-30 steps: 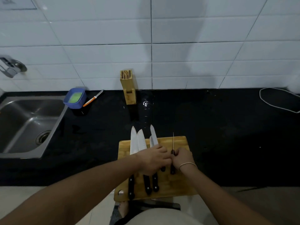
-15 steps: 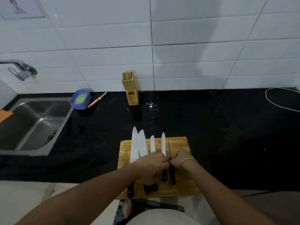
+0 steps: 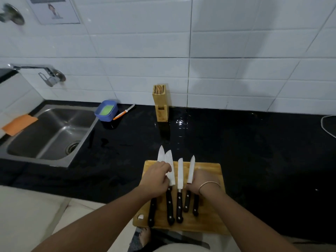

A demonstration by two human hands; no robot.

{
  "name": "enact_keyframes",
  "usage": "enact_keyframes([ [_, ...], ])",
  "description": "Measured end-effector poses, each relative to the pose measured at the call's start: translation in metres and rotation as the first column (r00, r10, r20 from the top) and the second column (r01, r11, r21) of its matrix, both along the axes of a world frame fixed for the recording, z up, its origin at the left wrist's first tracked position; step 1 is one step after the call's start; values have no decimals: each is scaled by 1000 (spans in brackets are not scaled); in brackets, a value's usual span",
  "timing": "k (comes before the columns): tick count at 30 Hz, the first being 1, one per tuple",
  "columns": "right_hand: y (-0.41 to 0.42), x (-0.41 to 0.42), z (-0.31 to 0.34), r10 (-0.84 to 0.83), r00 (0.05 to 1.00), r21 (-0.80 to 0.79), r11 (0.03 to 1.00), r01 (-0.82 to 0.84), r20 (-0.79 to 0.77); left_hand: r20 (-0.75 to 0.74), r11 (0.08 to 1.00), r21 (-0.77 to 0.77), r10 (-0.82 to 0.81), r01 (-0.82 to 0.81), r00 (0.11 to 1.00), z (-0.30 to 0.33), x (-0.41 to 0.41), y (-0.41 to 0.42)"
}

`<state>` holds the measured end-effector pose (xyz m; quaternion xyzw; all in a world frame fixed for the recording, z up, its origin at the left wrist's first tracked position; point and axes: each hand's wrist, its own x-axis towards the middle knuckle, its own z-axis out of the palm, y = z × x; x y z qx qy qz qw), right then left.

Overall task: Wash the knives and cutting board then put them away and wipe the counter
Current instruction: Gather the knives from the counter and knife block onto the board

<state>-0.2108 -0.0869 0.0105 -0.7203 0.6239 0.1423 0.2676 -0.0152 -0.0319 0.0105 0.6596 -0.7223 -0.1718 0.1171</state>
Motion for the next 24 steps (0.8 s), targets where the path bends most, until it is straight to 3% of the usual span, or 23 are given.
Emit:
enact_keyframes([
  [5, -16, 47, 9, 77, 983, -55, 996, -69, 165, 29, 989, 21, 144, -144, 989, 6, 43, -12],
  [9, -45, 108, 24, 158, 908, -117, 986, -122, 387, 12, 934, 37, 355, -355, 935, 12, 118, -48],
  [12, -65, 147, 28, 202, 865, -163, 976, -142, 459, -1, 896, 62, 440, -439, 898, 15, 174, -81],
  [19, -106, 201, 18, 269, 863, -307, 941, -141, 428, 140, 936, 32, 342, -350, 929, 4, 247, -186],
  [21, -125, 212, 25, 272, 864, -493, 869, -32, 424, 249, 957, 34, 270, -287, 930, 0, 255, -219],
  [24, -165, 226, 55, 234, 907, -719, 687, 101, 351, 336, 951, 138, 219, -278, 916, -2, 261, -258],
])
